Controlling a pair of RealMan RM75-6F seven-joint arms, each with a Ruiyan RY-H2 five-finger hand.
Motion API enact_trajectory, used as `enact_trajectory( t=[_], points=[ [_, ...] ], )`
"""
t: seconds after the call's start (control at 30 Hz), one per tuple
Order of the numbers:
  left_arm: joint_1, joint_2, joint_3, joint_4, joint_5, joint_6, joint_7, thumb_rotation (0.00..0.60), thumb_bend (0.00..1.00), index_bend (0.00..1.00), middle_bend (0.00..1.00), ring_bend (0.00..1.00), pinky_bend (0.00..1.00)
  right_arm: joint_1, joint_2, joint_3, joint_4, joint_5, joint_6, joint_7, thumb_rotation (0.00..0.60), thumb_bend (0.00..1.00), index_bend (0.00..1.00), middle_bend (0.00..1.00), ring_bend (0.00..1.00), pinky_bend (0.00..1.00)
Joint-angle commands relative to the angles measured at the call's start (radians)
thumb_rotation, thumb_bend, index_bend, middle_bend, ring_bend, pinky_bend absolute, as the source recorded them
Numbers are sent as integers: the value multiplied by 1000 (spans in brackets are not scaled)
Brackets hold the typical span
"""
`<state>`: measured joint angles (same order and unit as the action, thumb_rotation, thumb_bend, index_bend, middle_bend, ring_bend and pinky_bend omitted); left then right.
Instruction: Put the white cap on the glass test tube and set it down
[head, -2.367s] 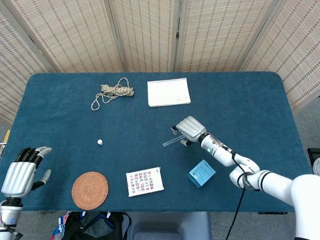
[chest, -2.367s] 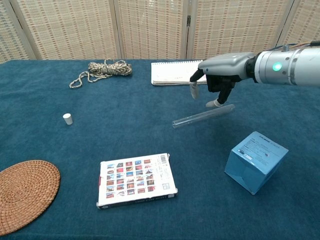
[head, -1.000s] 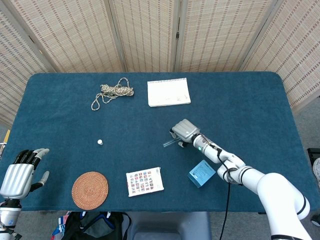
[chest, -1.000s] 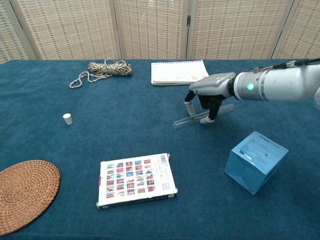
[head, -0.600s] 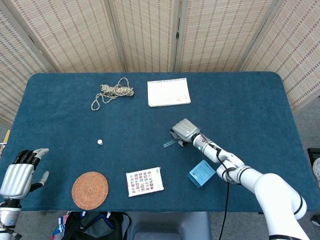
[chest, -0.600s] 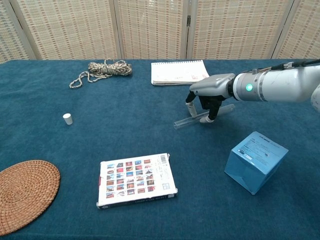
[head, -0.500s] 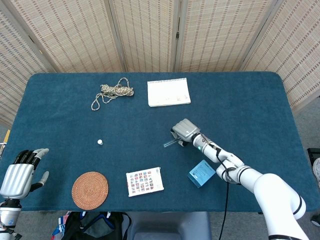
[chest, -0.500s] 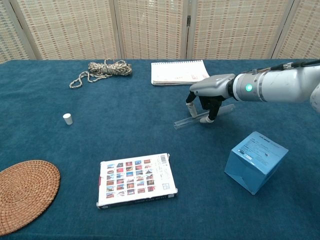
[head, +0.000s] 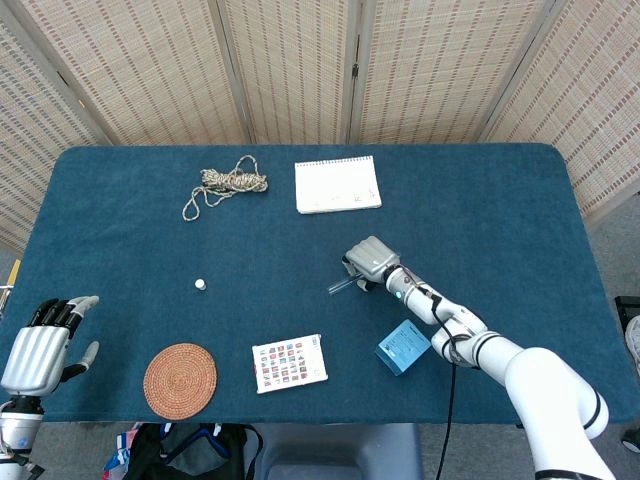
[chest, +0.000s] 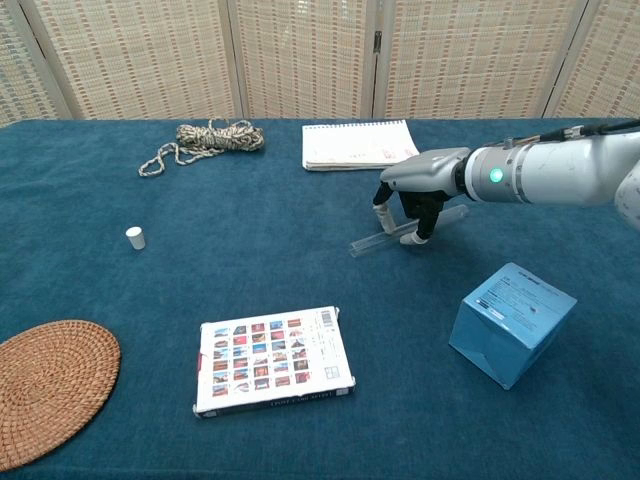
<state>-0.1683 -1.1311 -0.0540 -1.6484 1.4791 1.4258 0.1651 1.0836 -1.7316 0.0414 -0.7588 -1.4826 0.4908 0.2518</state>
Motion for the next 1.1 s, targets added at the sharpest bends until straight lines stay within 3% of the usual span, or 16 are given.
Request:
enact_trajectory(
  t=[0.03, 0.37, 0.63, 0.77, 0.97, 1.1],
  points=[
    [-12, 9, -6, -2, 5, -12, -1, 600, 340, 174, 229, 196, 148, -5, 15, 5, -12, 3, 16, 6, 600, 417, 652, 1000, 1000, 1000],
    [-165, 75, -94, -33, 25, -143, -76, 600, 340, 227, 235, 243, 150, -78, 179, 54, -179, 31, 181, 4, 600, 438, 818, 1000, 1000, 1000],
    [-340, 70, -166, -10, 38, -297, -159, 600, 340, 312, 395, 409, 278, -187, 363, 101, -408, 88, 346, -56, 600, 439, 856, 1000, 1000, 1000],
    [-419, 42, -180, 18, 44, -370, -169, 600, 340, 340, 521, 513, 414, -240, 445, 109, -506, 113, 405, -96, 600, 439, 859, 1000, 1000, 1000],
    [-542, -3, -168, 81, 45, -526, -166, 600, 340, 328, 779, 749, 806, -309, 547, 103, -618, 145, 450, -147, 600, 439, 859, 1000, 1000, 1000],
    [-599, -38, -151, 130, 26, -613, -150, 600, 340, 322, 884, 863, 922, -344, 588, 94, -668, 157, 466, -172, 600, 438, 859, 1000, 1000, 1000]
  ],
)
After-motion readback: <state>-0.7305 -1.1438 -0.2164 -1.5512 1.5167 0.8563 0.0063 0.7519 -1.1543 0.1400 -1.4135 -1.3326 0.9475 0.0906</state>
